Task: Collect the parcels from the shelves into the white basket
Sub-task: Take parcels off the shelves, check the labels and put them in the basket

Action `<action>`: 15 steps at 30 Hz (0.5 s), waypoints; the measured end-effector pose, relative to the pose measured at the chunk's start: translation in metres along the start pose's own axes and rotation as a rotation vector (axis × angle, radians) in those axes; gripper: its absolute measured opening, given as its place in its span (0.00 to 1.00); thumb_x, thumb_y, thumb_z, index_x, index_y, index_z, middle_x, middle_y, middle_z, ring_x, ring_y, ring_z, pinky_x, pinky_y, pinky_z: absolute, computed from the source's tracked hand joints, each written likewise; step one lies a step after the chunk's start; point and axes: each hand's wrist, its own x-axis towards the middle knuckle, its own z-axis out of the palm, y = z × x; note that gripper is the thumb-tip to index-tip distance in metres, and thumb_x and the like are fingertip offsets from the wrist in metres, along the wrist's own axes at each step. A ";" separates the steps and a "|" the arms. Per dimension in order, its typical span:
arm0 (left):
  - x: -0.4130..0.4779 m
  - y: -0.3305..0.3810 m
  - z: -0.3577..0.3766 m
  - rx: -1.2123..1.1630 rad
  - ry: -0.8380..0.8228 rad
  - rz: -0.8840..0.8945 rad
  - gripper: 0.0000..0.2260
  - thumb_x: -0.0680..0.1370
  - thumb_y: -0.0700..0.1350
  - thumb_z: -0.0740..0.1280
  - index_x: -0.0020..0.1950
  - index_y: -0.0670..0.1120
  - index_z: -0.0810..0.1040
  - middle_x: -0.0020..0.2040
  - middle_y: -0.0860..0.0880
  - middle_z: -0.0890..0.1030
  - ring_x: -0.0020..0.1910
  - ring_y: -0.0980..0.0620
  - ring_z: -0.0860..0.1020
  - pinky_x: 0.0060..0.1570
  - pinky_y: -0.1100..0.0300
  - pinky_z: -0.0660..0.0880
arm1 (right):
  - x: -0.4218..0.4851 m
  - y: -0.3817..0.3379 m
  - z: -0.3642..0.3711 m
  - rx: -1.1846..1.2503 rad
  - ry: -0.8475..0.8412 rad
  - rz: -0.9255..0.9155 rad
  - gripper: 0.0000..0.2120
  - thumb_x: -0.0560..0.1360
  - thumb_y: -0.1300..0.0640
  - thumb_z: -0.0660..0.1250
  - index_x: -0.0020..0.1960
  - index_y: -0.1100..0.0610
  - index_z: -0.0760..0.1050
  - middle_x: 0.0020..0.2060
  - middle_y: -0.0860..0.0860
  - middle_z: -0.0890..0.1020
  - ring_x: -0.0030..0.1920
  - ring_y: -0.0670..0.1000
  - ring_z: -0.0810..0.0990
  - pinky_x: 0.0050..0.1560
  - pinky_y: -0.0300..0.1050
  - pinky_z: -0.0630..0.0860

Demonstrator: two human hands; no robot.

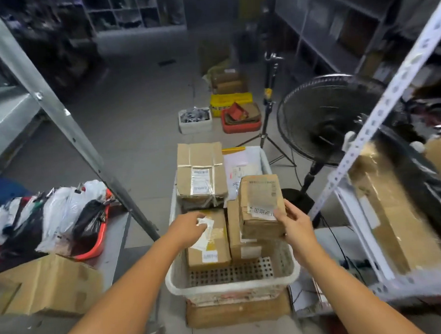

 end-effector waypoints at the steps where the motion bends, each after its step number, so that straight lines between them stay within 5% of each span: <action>1: 0.015 0.001 0.001 -0.004 0.005 -0.020 0.19 0.80 0.52 0.61 0.71 0.51 0.69 0.67 0.48 0.75 0.63 0.48 0.75 0.58 0.55 0.73 | 0.022 0.001 0.002 -0.017 -0.013 -0.004 0.19 0.76 0.58 0.69 0.66 0.48 0.75 0.58 0.48 0.82 0.60 0.51 0.79 0.63 0.59 0.75; 6: 0.106 0.003 -0.001 -0.064 0.058 -0.051 0.20 0.79 0.50 0.63 0.71 0.49 0.70 0.65 0.47 0.76 0.61 0.48 0.75 0.56 0.59 0.70 | 0.122 0.001 0.020 -0.074 -0.036 -0.034 0.21 0.75 0.56 0.71 0.67 0.50 0.74 0.49 0.36 0.81 0.54 0.43 0.80 0.61 0.50 0.76; 9: 0.161 -0.003 -0.002 -0.059 0.097 -0.049 0.19 0.79 0.50 0.63 0.69 0.49 0.71 0.66 0.46 0.76 0.62 0.47 0.75 0.56 0.58 0.70 | 0.175 0.005 0.034 -0.044 -0.061 -0.020 0.23 0.75 0.58 0.70 0.69 0.50 0.72 0.56 0.45 0.81 0.58 0.50 0.80 0.61 0.54 0.76; 12: 0.221 -0.015 0.002 0.067 0.127 0.001 0.20 0.79 0.50 0.62 0.70 0.50 0.70 0.69 0.47 0.73 0.66 0.45 0.72 0.63 0.53 0.70 | 0.224 0.014 0.049 -0.036 -0.041 -0.043 0.24 0.76 0.57 0.70 0.71 0.50 0.70 0.56 0.44 0.80 0.56 0.47 0.80 0.57 0.48 0.79; 15: 0.270 -0.024 0.010 0.198 0.161 0.061 0.20 0.79 0.50 0.61 0.72 0.51 0.68 0.74 0.46 0.65 0.70 0.43 0.66 0.67 0.49 0.66 | 0.265 0.022 0.062 -0.024 -0.030 -0.064 0.23 0.76 0.57 0.69 0.70 0.49 0.71 0.59 0.45 0.80 0.58 0.49 0.79 0.60 0.54 0.78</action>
